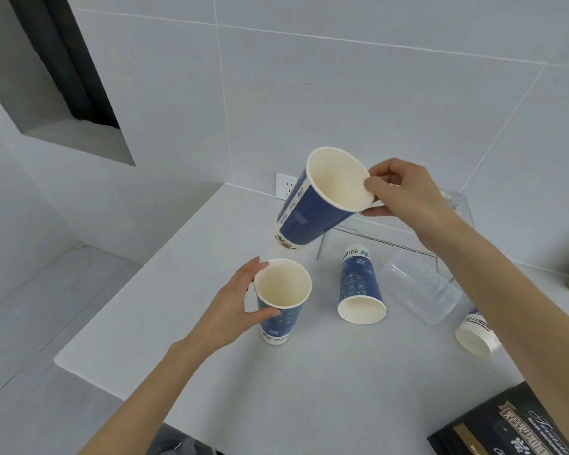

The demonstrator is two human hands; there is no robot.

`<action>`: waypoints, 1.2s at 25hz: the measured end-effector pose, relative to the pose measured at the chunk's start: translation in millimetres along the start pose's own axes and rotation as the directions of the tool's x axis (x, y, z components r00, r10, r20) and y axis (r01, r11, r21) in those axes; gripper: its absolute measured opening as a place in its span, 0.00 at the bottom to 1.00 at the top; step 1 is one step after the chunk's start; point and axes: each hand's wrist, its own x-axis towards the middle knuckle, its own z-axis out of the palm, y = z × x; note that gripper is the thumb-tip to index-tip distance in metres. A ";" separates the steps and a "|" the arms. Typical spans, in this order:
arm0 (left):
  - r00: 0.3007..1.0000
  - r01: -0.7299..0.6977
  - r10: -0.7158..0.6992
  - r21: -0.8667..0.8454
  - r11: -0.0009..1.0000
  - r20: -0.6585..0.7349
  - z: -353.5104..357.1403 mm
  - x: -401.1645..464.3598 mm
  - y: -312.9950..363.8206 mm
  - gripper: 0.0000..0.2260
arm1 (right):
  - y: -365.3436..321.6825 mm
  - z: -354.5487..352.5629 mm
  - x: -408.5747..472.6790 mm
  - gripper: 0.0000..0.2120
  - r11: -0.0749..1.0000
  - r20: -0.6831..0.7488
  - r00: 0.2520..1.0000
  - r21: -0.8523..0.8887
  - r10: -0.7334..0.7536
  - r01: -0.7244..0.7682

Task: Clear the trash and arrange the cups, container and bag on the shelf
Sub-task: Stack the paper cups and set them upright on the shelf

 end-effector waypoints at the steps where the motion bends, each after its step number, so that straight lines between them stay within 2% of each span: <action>1: 0.999 0.037 -0.037 -0.015 0.999 0.012 1.9 1.4 -0.7 0.37 | -2.4 2.1 -1.5 0.07 1.000 0.047 0.999 -0.001 0.011 -0.010; 4: 0.994 0.077 -0.069 -0.099 0.992 0.085 5.4 3.5 -2.6 0.46 | -1.8 11.3 -6.4 0.07 0.998 0.154 0.986 -0.034 0.061 -0.056; 8: 0.990 0.127 -0.113 -0.194 0.973 0.081 9.2 2.5 -3.8 0.47 | 4.5 16.8 -9.7 0.05 0.993 0.205 0.975 -0.089 0.090 -0.073; 13: 0.990 0.135 -0.122 -0.237 0.962 0.065 10.7 5.5 0.0 0.44 | 5.0 18.0 -10.4 0.07 0.988 0.240 0.968 -0.148 0.071 -0.036; 19: 0.989 0.148 -0.147 -0.178 0.973 0.021 15.1 6.4 -0.2 0.40 | 8.3 5.2 -11.5 0.07 0.979 0.263 0.961 -0.204 0.086 -0.032; 26: 0.998 0.065 -0.068 -0.197 0.978 -0.006 14.2 4.1 0.7 0.34 | 33.1 26.5 -18.8 0.03 0.943 0.360 0.918 -0.332 0.166 -0.040; 28: 0.999 0.049 -0.052 -0.206 0.977 -0.008 13.7 3.8 1.2 0.34 | 46.9 37.7 -21.1 0.09 0.898 0.358 0.922 -0.440 0.151 0.023; 30: 0.999 0.035 -0.038 -0.208 0.978 -0.009 13.5 3.7 2.4 0.34 | 60.2 49.9 -26.3 0.15 0.876 0.399 0.909 -0.473 0.118 0.094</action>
